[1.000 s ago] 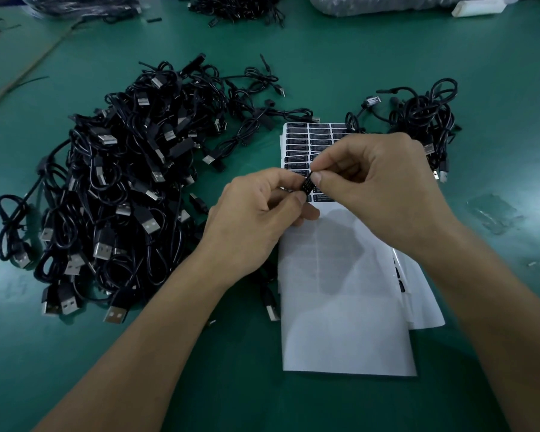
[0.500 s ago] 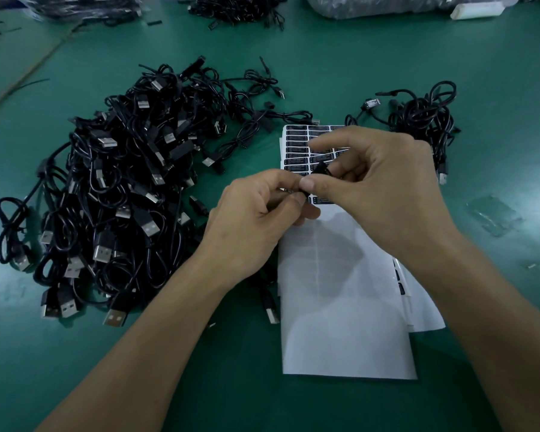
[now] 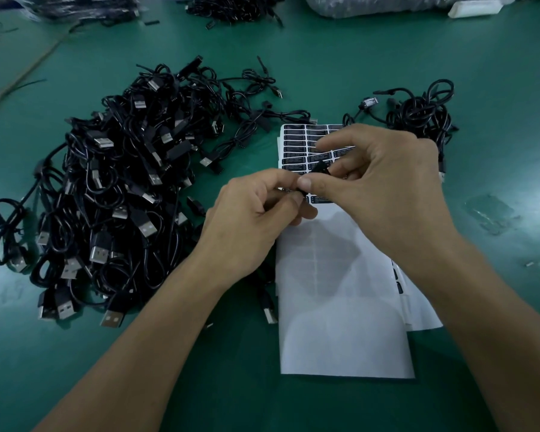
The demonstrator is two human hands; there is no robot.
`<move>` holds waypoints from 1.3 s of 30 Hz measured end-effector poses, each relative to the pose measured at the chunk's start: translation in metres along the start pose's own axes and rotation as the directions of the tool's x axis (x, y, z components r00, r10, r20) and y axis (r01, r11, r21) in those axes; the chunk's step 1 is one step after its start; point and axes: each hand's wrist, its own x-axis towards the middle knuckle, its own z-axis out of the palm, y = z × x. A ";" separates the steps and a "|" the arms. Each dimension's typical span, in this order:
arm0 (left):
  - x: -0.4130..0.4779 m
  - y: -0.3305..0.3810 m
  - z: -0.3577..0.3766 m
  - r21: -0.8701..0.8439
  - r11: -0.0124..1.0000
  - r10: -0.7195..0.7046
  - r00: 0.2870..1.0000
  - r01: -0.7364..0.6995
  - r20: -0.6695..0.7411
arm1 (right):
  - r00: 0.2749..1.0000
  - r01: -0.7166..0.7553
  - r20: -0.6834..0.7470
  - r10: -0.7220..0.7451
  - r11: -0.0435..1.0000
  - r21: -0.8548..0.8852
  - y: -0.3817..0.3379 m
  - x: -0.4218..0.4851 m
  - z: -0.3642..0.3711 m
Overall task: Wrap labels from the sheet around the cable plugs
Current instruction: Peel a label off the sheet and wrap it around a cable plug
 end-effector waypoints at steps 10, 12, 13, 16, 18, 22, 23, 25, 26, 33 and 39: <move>0.000 -0.001 -0.001 -0.002 1.000 -0.007 1.000 0.007 0.004 | 1.000 0.009 0.004 -0.009 1.000 -0.019 0.009 0.003 0.001; 0.000 -0.001 -0.001 -0.003 1.000 0.002 1.000 -0.002 0.005 | 0.999 0.005 0.032 -0.005 1.000 0.009 0.011 0.004 0.001; 0.000 -0.001 -0.001 -0.005 1.000 0.004 1.000 -0.004 0.007 | 0.999 0.000 0.051 -0.001 1.000 0.029 0.011 0.005 0.001; 0.000 0.000 0.000 -0.015 1.000 0.002 1.000 -0.002 0.011 | 0.991 -0.055 0.126 0.038 0.989 0.135 0.012 0.007 0.001; -0.001 0.001 0.000 -0.031 1.000 -0.001 1.000 0.001 0.011 | 0.988 -0.067 0.149 0.039 0.980 0.185 0.012 0.008 0.001; -0.003 0.004 0.001 -0.051 0.999 0.009 1.000 -0.009 -0.014 | 0.988 -0.043 0.155 0.010 0.976 0.212 0.011 0.008 0.000; -0.003 0.004 0.001 -0.048 0.999 0.016 0.999 -0.017 -0.028 | 0.986 -0.030 0.168 -0.003 0.980 0.196 0.011 0.007 0.000; -0.002 0.004 0.001 -0.023 0.999 0.022 0.999 -0.023 -0.039 | 0.982 -0.001 0.184 -0.028 0.988 0.156 0.010 0.006 0.002; -0.002 0.003 0.001 -0.014 1.000 0.022 0.999 -0.022 -0.036 | 0.982 0.009 0.186 -0.036 0.989 0.144 0.009 0.006 0.002; 0.000 0.004 0.001 -0.206 0.978 0.025 0.996 -0.042 -0.086 | 0.979 -0.145 0.191 0.073 0.904 0.402 0.003 0.003 0.002; 0.003 0.006 -0.005 -0.396 0.915 -0.032 0.966 -0.074 -0.256 | 0.918 0.109 0.388 -0.080 0.993 -0.054 -0.006 -0.012 0.013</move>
